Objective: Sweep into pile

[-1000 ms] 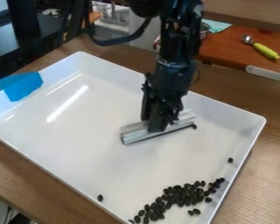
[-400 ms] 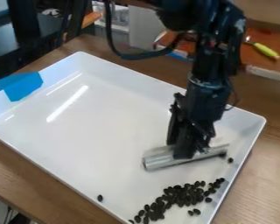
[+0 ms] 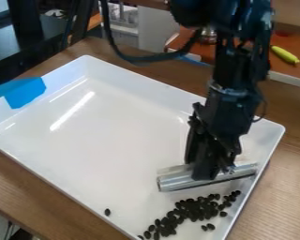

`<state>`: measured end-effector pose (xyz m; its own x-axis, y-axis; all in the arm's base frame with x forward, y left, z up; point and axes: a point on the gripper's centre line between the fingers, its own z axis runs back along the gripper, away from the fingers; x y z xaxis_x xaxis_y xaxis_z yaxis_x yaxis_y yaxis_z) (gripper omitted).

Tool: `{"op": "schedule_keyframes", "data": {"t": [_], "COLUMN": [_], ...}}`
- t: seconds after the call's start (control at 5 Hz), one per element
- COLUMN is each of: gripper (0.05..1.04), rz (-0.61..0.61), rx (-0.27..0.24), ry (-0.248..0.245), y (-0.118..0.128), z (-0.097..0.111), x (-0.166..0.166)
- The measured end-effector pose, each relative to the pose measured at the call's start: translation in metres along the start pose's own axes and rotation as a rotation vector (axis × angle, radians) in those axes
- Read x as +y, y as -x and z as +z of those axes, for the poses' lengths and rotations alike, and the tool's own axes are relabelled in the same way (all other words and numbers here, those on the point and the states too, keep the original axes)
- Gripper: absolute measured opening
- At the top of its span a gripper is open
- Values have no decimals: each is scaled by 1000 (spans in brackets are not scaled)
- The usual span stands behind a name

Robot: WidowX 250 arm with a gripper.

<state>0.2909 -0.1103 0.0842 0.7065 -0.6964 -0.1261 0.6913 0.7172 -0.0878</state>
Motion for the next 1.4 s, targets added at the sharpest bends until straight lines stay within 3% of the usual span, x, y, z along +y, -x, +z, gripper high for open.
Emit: {"op": "schedule_keyframes", "data": {"t": [0.2,0.4,0.6,0.8,1.0,1.2,1.4], "gripper": [341,342,342,341,342,342,379], "rz": [43,152,270,380,433,468,430], "rx": [-56,-79,-53,-14,14,51,68], "ry": [-38,-98,-153,-157,-157,-153,-120], "y": [12,38,65,106,140,160,161], "z": [23,35,34,33,26,6,-18], "x": [17,60,96,128,153,177,185]}}
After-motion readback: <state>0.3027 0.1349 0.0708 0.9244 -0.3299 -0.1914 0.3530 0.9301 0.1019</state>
